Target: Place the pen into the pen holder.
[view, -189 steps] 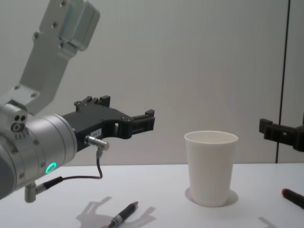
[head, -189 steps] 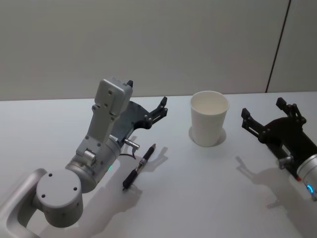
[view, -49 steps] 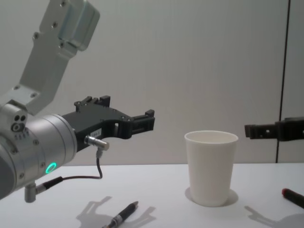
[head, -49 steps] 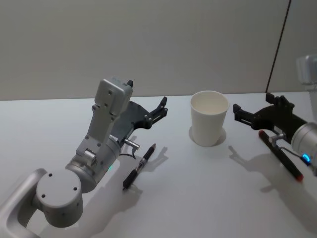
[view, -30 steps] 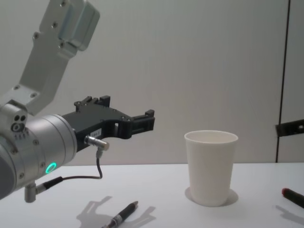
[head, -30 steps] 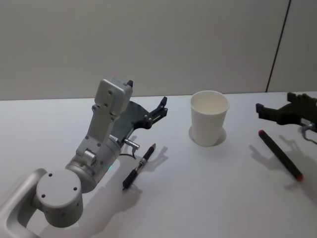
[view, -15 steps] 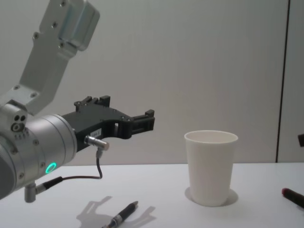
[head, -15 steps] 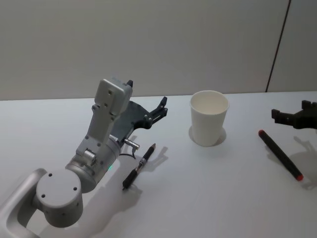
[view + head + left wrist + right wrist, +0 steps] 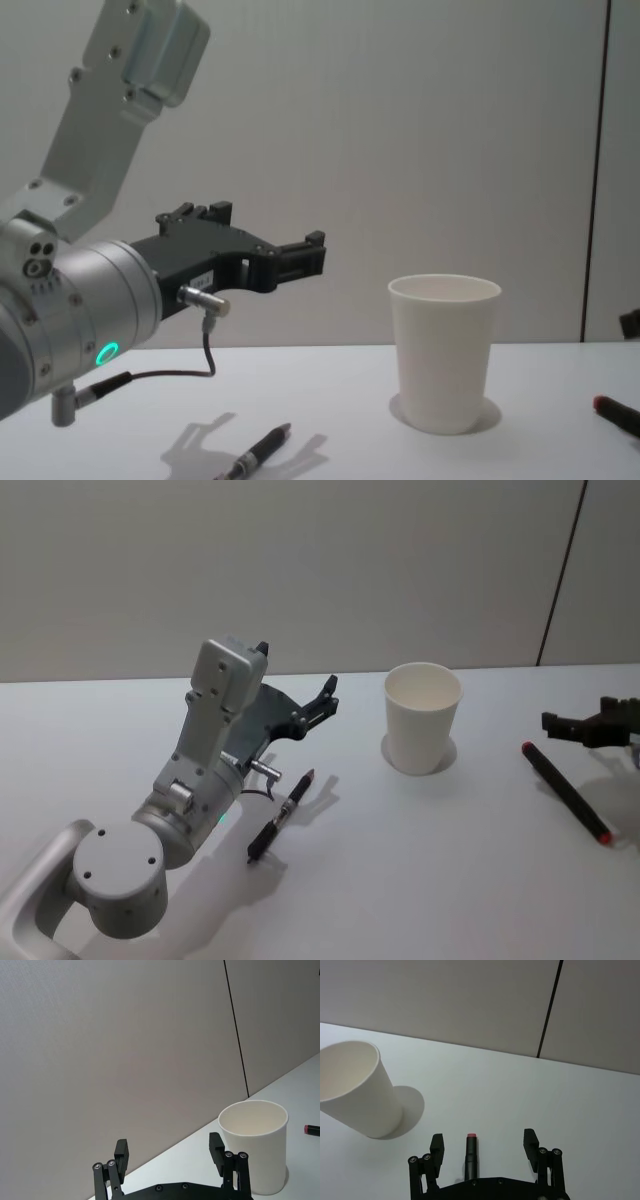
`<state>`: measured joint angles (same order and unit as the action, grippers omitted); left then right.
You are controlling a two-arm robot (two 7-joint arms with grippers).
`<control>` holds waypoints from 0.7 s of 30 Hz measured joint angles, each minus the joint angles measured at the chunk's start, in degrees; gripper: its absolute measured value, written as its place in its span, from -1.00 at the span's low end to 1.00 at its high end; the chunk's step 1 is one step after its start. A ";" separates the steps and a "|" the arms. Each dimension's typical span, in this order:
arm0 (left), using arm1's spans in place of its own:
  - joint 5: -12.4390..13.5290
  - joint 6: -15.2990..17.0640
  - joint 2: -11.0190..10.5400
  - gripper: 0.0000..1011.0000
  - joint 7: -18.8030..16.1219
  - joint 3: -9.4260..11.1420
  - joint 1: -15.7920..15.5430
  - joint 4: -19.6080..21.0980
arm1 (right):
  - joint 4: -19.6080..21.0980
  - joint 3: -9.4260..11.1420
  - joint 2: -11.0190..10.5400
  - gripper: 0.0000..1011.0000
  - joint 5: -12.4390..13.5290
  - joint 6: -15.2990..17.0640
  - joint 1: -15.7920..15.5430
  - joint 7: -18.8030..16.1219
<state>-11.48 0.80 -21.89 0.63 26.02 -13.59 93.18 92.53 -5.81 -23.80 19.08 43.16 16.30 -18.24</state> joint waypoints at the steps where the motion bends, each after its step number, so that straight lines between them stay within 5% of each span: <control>1: 0.00 0.00 0.00 0.98 0.00 0.00 0.00 0.00 | 0.00 0.00 0.00 0.98 0.00 0.00 0.00 0.00; 21: 0.00 0.00 0.00 0.98 0.00 0.00 0.00 0.00 | -4.52 -2.54 2.01 0.98 -2.23 2.68 2.01 -0.35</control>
<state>-11.48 0.80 -21.89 0.62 26.02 -13.59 93.18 88.01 -8.35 -21.80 16.85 45.84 18.31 -18.59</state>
